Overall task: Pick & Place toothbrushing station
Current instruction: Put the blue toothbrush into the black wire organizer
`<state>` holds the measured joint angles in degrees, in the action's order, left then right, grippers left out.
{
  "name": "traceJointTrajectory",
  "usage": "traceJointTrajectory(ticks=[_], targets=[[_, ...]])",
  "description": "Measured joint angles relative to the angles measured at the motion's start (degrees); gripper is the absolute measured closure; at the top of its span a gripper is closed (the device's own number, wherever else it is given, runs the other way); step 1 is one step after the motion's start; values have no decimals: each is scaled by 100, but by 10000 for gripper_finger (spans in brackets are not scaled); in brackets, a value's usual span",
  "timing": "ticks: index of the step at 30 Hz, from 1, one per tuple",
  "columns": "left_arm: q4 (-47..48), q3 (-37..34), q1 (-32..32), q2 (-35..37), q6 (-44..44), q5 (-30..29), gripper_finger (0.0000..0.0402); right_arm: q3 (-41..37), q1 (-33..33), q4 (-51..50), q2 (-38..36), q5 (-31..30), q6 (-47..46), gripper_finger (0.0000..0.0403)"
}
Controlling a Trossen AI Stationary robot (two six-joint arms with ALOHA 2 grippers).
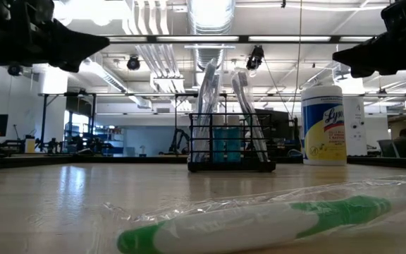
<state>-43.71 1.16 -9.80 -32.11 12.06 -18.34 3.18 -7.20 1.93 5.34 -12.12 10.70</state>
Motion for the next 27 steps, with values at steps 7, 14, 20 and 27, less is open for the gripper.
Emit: traceJointTrajectory(ticks=[7,14,20,27], targets=[[656,-65,9,610,-226,-220,399,-94,0,7,2,0,-114,394],[1049,-67,9,629,-462,-211,399,-151,-2,0,4,0,-555,394],[1302,-69,9,629,-672,-211,388,-151,-2,4,4,0,-1377,394],[1436,-71,9,611,-940,-211,384,-151,-2,64,4,-143,-2281,394]])
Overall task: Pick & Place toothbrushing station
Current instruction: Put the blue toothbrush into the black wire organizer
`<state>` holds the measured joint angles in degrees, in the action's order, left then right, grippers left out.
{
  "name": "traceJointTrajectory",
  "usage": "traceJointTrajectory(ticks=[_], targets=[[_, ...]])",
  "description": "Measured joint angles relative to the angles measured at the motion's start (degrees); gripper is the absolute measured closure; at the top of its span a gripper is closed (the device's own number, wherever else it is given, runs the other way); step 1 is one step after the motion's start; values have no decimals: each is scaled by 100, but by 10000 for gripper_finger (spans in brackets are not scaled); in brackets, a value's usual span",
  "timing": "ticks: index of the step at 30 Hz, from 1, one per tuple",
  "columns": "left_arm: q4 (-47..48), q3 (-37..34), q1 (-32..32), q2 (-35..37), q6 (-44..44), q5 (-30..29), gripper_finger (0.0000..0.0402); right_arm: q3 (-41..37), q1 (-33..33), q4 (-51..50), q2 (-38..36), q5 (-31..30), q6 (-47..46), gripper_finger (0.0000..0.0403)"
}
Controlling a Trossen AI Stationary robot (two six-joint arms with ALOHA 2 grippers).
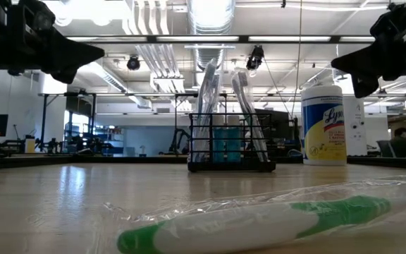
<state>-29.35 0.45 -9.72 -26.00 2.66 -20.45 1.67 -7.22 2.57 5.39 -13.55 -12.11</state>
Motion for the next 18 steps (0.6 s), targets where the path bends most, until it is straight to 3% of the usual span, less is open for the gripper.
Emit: traceJointTrajectory(ticks=[9,18], targets=[[252,-2,0,0,-559,0,383,498,-2,-706,516,-187,-444,394],[250,-4,0,0,-1303,0,383,2228,-237,-2721,2361,-159,-702,394]])
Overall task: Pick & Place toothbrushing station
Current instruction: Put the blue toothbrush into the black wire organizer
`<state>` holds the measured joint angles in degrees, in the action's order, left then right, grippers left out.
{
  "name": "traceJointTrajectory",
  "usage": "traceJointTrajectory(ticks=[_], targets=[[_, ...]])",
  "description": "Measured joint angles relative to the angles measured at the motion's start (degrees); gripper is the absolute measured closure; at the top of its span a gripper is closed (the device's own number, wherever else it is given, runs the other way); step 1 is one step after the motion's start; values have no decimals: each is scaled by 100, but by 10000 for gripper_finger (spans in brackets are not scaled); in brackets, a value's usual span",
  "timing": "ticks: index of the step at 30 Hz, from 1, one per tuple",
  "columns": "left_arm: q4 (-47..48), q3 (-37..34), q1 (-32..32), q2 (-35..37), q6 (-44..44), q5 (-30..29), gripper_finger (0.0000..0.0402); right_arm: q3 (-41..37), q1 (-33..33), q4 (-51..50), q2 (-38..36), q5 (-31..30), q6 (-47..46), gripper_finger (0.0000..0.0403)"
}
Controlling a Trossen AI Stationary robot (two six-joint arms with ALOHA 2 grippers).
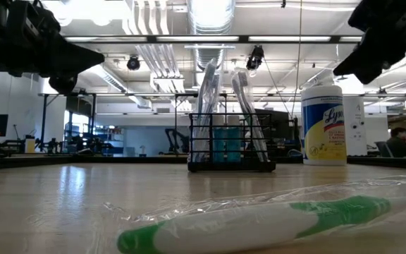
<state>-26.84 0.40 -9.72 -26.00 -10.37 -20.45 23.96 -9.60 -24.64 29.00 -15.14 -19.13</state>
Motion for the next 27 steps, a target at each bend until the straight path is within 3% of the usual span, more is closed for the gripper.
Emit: traceJointTrajectory(ticks=[9,17,22,27], targets=[[166,-2,-1,0,-533,1,383,1659,-1023,-1292,1927,17,-54,394],[729,-4,-1,-2,-1080,2,383,2661,-2318,-1403,3279,21,-491,394],[767,38,0,-2,-1087,2,383,3143,-2804,-1564,4053,53,-1287,394],[752,96,-1,0,-1130,31,383,3664,-3193,-1545,4867,354,-1408,370]])
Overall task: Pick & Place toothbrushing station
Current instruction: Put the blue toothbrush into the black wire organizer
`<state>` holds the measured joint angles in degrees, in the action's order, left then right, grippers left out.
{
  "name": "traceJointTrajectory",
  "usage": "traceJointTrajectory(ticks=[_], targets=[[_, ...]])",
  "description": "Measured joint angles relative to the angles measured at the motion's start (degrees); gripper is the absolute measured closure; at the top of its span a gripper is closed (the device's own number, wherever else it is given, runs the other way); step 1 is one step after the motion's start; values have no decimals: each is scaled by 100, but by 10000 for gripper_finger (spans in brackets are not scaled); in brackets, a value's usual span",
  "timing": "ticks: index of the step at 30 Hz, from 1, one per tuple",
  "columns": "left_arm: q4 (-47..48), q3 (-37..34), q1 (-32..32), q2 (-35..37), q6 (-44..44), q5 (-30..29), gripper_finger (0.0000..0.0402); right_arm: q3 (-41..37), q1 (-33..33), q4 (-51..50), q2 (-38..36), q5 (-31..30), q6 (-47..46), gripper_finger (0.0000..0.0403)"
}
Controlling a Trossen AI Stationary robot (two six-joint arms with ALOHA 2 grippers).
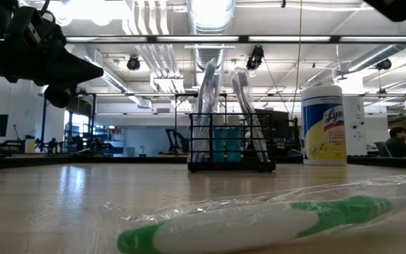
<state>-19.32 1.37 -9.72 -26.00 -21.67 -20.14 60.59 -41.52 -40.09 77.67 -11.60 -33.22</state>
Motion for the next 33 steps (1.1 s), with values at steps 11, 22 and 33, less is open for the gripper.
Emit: traceJointTrajectory(ticks=[11,22,33], targets=[[38,0,-8,-7,-206,109,383,1100,-177,-580,1535,29,-27,246],[56,11,-8,-7,-255,209,383,1074,-301,-708,2432,16,-86,208],[58,20,-8,-7,-287,232,383,1037,-474,-593,2984,9,-91,222]])
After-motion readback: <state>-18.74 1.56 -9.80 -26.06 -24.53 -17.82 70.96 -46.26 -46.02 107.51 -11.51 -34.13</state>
